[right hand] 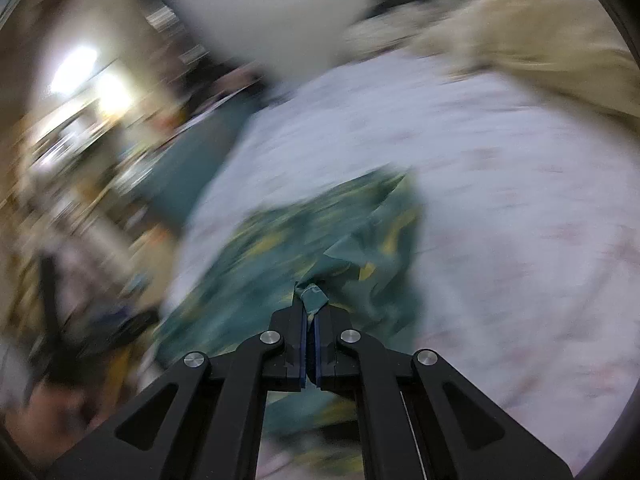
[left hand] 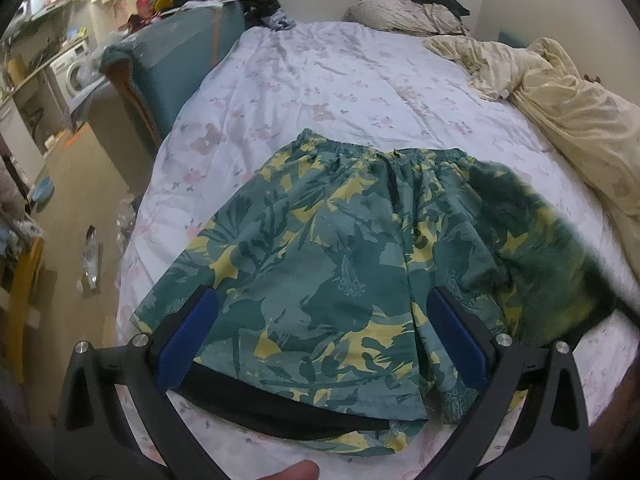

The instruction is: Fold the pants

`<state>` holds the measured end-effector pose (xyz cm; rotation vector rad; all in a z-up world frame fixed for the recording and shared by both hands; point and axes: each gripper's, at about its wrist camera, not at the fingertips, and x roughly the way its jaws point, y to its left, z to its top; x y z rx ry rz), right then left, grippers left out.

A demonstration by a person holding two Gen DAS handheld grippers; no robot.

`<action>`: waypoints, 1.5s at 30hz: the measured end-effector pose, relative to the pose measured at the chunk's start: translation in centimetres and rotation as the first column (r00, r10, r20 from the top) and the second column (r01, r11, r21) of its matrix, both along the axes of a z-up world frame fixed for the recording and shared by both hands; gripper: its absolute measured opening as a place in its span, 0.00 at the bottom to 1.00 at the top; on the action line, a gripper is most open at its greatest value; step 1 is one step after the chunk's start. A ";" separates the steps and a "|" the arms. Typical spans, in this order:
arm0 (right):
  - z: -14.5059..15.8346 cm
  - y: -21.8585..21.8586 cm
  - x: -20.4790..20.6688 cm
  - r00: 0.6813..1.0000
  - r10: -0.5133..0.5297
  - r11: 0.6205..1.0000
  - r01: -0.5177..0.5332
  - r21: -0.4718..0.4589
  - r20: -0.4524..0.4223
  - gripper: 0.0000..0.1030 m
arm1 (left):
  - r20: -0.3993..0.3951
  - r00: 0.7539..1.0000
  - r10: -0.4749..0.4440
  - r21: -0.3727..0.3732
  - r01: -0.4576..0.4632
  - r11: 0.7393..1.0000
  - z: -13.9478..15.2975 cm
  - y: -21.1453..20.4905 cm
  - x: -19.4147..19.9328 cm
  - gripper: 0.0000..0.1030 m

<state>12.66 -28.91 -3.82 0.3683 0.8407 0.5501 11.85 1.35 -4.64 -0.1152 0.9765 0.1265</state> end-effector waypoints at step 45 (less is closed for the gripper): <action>0.7 15.0 -0.9 0.928 0.371 0.924 -0.366 0.109 -0.029 0.02 | -0.206 0.900 -0.384 -0.116 0.367 0.923 0.6 -1.8 22.3 0.00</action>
